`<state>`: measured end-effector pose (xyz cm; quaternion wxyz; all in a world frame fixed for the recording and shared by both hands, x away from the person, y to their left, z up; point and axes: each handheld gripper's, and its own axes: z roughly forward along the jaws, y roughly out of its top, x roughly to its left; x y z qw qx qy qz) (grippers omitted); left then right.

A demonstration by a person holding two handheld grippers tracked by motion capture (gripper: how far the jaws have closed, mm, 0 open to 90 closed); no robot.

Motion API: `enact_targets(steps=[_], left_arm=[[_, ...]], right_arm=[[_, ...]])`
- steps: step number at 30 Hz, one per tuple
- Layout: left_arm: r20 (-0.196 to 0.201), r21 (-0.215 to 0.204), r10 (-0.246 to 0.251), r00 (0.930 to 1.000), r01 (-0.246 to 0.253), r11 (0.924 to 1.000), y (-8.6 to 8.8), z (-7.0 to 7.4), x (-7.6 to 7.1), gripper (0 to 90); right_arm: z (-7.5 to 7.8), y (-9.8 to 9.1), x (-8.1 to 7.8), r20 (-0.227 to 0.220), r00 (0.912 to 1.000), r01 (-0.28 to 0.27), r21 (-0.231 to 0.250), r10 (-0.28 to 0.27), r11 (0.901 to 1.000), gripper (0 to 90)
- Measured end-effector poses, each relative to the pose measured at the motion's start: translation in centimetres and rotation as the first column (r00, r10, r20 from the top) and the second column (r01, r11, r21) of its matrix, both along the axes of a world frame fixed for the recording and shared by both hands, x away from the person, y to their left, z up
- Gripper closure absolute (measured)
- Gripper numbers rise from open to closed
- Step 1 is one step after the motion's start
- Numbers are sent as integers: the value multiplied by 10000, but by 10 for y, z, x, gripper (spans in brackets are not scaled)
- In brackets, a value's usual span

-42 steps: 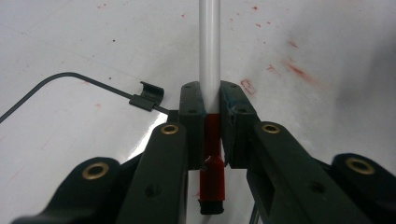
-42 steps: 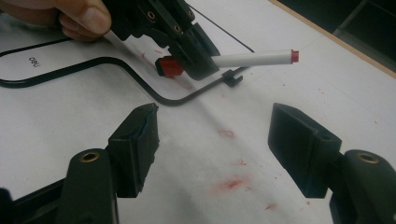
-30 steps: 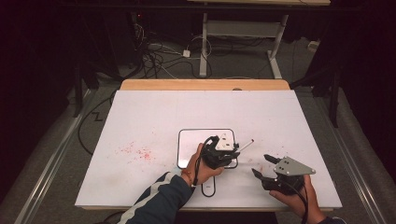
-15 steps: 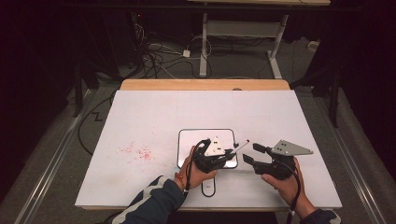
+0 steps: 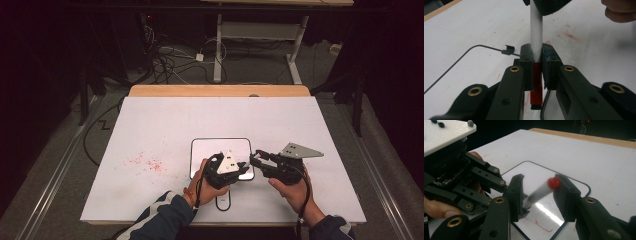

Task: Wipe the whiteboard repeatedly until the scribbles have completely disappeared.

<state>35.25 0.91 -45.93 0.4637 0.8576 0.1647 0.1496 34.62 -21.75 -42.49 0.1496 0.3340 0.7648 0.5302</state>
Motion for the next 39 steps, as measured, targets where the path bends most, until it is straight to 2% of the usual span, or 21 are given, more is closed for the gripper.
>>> enact_targets(steps=[3, 8, 11, 12, 15, 16, 17, 19, 21, 23, 25, 27, 29, 32, 34, 37, 39], left_arm=[[19, 54, 49, 10000, -50, 10000, 2, -1, 0, 781], [196, 298, 226, 9996, -232, 9993, 0, -2, -1, 779], [113, 337, 266, 9996, -269, 9991, -1, -3, 0, 776], [102, 388, 379, 9992, -383, 9985, -1, -3, 0, 737], [-82, 1016, 480, 9988, -470, 9937, 1, 1, 2, 482], [-101, 1174, 539, 9985, -524, 9917, 4, 3, 1, 427], [-165, 1199, 557, 9983, -534, 9913, 10, 6, 0, 379], [-8, 1034, 757, 9971, -752, 9918, 26, 11, -3, 256], [237, 930, 971, 9950, -989, 9907, 48, 16, -7, 238], [405, 847, 1349, 9900, -1379, 9868, 71, 20, -11, 209], [392, 722, 1759, 9836, -1784, 9813, 94, 22, -16, 209], [306, 620, 2185, 9753, -2201, 9735, 117, 20, -22, 209], [198, 637, 2520, 9675, -2527, 9654, 136, 16, -28, 205], [37, 573, 2890, 9573, -2887, 9557, 158, 9, -36, 193], [18, 528, 3086, 9512, -3082, 9498, 167, 6, -41, 190], [114, 670, 3268, 9450, -3268, 9427, 177, 2, -46, 186], [28, 763, 3414, 9399, -3407, 9371, 184, 0, -48, 186]], right_arm=[[0, 5, 1, 186, 9998, -29, -110, 31, 9999, 725], [2, 11, 1, 144, 9996, -254, -40, 255, 9997, 776], [1, 17, 0, 258, 9980, -582, -133, 585, 9982, 806], [1, 20, 0, 301, 9975, -630, -218, 637, 9978, 807], [2, 25, 0, 301, 9975, -618, -536, 635, 9966, 810], [3, 26, 0, 251, 9977, -619, -634, 636, 9961, 810], [5, 26, 0, 205, 9980, -574, -762, 591, 9954, 810], [7, 24, 0, 115, 9985, -523, -935, 536, 9942, 811], [10, 21, -1, 216, 9992, -300, -1314, 331, 9909, 811], [13, 20, -2, 357, 9992, -116, -1714, 179, 9851, 812], [15, 19, -3, 586, 9983, 127, -2193, 2, 9756, 812], [17, 17, -3, 649, 9978, 262, -2467, -104, 9687, 812], [18, 17, -3, 547, 9984, 284, -2486, -152, 9682, 812], [16, 25, -3, 489, 9984, -171, -2318, 292, 9726, 812], [16, 33, -4, 539, 9971, -389, -2372, 531, 9707, 812], [16, 43, -2, 619, 9958, -506, -2425, 675, 9688, 812], [15, 47, 0, 654, 9948, -596, -2440, 777, 9680, 813]])
